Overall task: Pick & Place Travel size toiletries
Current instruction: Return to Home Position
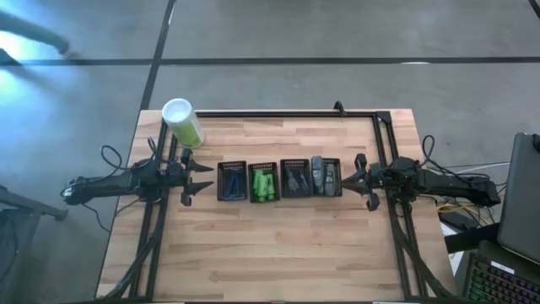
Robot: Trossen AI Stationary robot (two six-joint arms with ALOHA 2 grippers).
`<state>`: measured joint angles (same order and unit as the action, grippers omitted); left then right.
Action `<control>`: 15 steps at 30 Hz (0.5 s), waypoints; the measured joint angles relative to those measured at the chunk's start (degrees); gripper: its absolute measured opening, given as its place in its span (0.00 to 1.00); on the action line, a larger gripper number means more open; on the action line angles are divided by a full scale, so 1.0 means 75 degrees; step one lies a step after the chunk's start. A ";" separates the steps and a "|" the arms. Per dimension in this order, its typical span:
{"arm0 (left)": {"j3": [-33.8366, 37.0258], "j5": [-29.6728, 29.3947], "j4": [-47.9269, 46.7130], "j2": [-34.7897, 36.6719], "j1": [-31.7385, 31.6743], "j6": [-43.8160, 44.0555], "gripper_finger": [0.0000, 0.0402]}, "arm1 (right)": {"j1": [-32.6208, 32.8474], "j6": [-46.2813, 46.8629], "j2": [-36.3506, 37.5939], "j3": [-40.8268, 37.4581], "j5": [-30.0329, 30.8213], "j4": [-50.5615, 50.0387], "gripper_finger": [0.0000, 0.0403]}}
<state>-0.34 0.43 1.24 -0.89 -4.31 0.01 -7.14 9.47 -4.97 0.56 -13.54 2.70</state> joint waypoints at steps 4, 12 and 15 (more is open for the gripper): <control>0.0000 -0.0001 0.0002 -0.0003 0.0002 0.0000 0.54 | 0.0000 0.0000 0.0000 0.0000 0.0000 0.0000 0.09; 0.0000 -0.0001 0.0005 -0.0003 0.0000 0.0000 0.54 | 0.0000 0.0000 -0.0003 0.0000 0.0003 0.0000 0.11; 0.0000 -0.0002 0.0005 -0.0003 0.0001 0.0000 0.54 | 0.0000 0.0000 -0.0001 0.0000 0.0003 0.0000 0.13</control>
<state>-0.34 0.41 1.28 -0.91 -4.30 0.01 -7.14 9.47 -4.98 0.56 -13.52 2.70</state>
